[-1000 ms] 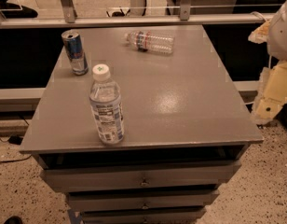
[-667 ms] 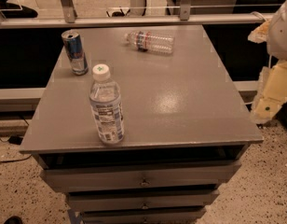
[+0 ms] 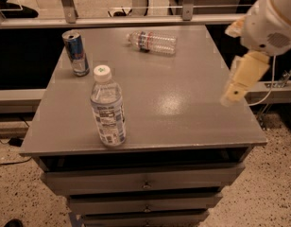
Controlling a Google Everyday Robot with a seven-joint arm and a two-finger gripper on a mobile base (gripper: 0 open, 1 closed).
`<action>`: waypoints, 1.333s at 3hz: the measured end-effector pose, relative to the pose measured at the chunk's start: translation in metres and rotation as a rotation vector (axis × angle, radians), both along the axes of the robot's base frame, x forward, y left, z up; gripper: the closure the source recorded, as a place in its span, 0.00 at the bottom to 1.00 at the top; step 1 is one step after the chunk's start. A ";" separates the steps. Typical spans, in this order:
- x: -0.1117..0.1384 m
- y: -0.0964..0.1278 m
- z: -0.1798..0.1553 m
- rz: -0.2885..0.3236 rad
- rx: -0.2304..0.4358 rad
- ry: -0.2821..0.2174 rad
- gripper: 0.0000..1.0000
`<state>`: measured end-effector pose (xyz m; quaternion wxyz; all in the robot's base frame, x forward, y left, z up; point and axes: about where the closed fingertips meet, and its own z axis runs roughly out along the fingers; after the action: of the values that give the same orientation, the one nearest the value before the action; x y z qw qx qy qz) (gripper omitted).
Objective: Pick water bottle
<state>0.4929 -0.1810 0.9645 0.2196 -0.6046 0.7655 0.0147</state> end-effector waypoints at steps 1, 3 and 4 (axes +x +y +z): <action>0.036 0.016 -0.009 -0.001 0.065 -0.025 0.00; 0.131 0.038 -0.014 -0.027 0.254 -0.083 0.00; 0.125 0.037 -0.013 -0.024 0.241 -0.081 0.00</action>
Offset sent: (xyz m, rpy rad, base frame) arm 0.1842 0.0486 -0.0103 0.3654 -0.1203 -0.0434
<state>0.6182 -0.1435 0.9511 0.3213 -0.5646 0.7561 0.0794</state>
